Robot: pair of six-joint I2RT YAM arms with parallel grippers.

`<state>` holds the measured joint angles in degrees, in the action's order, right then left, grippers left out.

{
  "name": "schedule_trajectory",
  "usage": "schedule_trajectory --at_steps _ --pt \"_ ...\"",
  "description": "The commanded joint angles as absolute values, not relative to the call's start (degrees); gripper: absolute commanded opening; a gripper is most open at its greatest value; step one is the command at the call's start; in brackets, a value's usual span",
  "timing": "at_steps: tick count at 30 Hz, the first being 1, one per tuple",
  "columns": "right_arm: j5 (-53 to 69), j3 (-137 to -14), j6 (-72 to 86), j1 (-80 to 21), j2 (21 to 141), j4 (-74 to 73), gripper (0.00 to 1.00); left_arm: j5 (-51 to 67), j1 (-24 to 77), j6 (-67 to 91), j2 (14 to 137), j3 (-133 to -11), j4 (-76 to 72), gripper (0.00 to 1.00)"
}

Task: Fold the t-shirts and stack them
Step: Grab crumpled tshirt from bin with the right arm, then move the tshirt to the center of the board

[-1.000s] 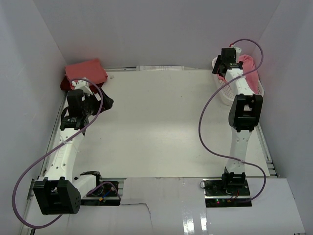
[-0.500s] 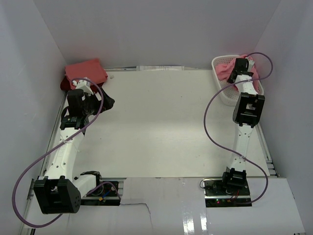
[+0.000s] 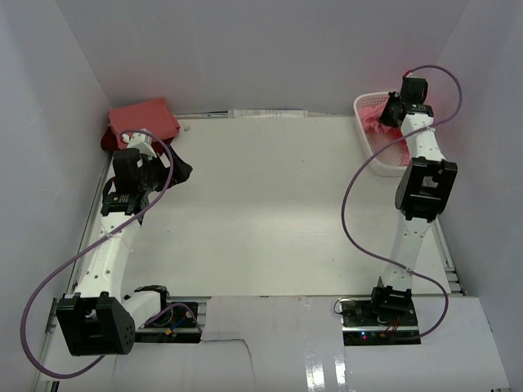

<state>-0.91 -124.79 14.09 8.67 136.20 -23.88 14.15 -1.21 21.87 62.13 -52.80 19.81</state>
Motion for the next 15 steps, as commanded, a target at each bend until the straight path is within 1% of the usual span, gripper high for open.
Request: schedule_trajectory --at_steps 1,2,4,5,6,7,8,9,11,12,13,15 --pt "8.6 -118.9 9.0 0.2 111.0 -23.2 0.08 15.0 -1.1 21.1 60.4 -51.8 18.7 0.98" --pt "9.2 -115.3 6.9 -2.7 108.0 -24.5 0.08 15.2 -1.1 21.1 60.3 -51.8 18.6 0.98" --pt "12.3 -111.6 4.9 -7.2 102.1 -29.3 0.08 15.4 -1.1 21.0 59.9 -51.8 18.5 0.98" --pt "13.9 -109.4 3.4 -12.6 96.0 -30.7 0.08 15.2 -1.1 21.1 59.8 -51.8 18.5 0.98" --pt "14.1 -103.0 3.1 -15.6 92.5 -31.1 0.08 15.2 -1.2 21.0 59.5 -51.8 18.5 0.98" --pt "14.3 -99.4 3.3 -18.5 89.4 -31.2 0.08 15.1 -1.1 21.0 59.2 -51.7 18.6 0.98" --pt "16.2 -95.6 4.2 -22.8 83.6 -30.2 0.08 14.9 -1.1 20.9 58.9 -51.6 18.5 0.98" --pt "17.3 -87.8 7.0 -24.2 80.8 -29.5 0.08 14.5 -1.1 20.8 58.6 -51.6 18.7 0.98" --pt "19.3 -80.7 9.4 -25.4 75.4 -29.8 0.08 13.9 -1.1 20.9 57.7 -51.4 18.8 0.98" --pt "18.2 -77.7 10.6 -25.4 74.5 -30.9 0.08 12.8 -1.1 21.0 57.3 -51.4 19.0 0.98" --pt "16.4 -72.1 10.6 -25.4 73.9 -31.9 0.08 12.2 -1.1 21.0 57.0 -51.3 19.1 0.98" --pt "12.1 -67.3 10.5 -25.2 74.2 -33.0 0.08 11.2 -1.1 21.2 56.7 -51.5 19.5 0.98"
